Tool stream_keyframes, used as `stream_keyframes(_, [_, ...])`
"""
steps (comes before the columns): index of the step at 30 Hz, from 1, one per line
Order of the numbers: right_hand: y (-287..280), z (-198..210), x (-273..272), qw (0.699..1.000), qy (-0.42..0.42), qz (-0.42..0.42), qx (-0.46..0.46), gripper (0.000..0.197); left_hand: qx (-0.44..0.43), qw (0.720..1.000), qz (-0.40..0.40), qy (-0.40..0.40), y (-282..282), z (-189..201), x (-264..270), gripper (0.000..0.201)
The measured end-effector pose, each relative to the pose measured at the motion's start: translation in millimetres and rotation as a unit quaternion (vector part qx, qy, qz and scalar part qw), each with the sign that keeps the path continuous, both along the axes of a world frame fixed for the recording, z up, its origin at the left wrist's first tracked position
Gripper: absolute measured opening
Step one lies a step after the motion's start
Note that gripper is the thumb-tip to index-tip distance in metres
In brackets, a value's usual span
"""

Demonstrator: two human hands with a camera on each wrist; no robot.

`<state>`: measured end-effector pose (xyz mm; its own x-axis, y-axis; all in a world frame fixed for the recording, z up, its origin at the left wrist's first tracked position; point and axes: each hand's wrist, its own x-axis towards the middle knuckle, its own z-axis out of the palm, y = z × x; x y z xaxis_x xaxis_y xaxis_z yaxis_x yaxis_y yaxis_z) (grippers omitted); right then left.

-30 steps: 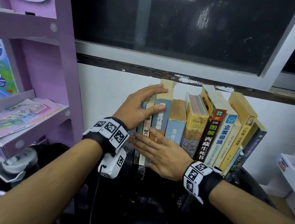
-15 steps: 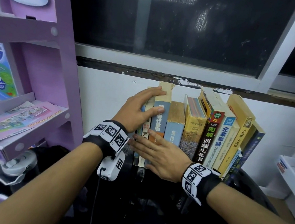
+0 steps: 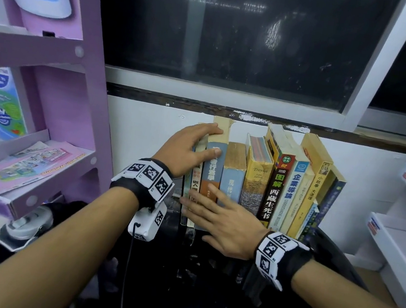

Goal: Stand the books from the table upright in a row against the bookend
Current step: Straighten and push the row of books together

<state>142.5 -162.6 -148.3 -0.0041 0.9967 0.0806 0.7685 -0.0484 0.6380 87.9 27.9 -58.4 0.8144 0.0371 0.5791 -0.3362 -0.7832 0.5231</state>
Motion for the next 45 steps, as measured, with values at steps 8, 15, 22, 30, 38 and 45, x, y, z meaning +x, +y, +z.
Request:
stream_keyframes(8, [-45.4,-0.6,3.6,1.0,0.009,-0.023,-0.006,0.072,0.119,0.993,0.008,-0.023,-23.8,15.5,2.6,0.056])
stream_keyframes(15, [-42.5,2.3,9.4,1.0,0.007,-0.004,0.001,0.069,0.206,0.978,0.02,-0.001,-46.1,20.3,14.6,0.056])
stream_keyframes(22, [-27.6,-1.6,21.6,0.999,0.019,0.014,0.023,0.064,0.261,0.964,0.049,-0.008,-41.4,17.3,19.3,0.052])
stream_keyframes(30, [-24.0,-7.2,34.6,1.0,-0.001,0.017,0.026,0.067,0.278,0.958,0.064,-0.031,-41.4,15.0,22.0,0.05])
stream_keyframes(38, [-22.2,-9.0,36.0,1.0,-0.009,0.009,0.025,0.069,0.28,0.956,0.076,-0.043,-42.2,12.0,22.5,0.049])
stream_keyframes(45, [-21.6,-7.2,37.0,1.0,-0.004,0.021,0.017,0.071,0.286,0.954,0.087,-0.028,-41.5,13.5,23.6,0.05])
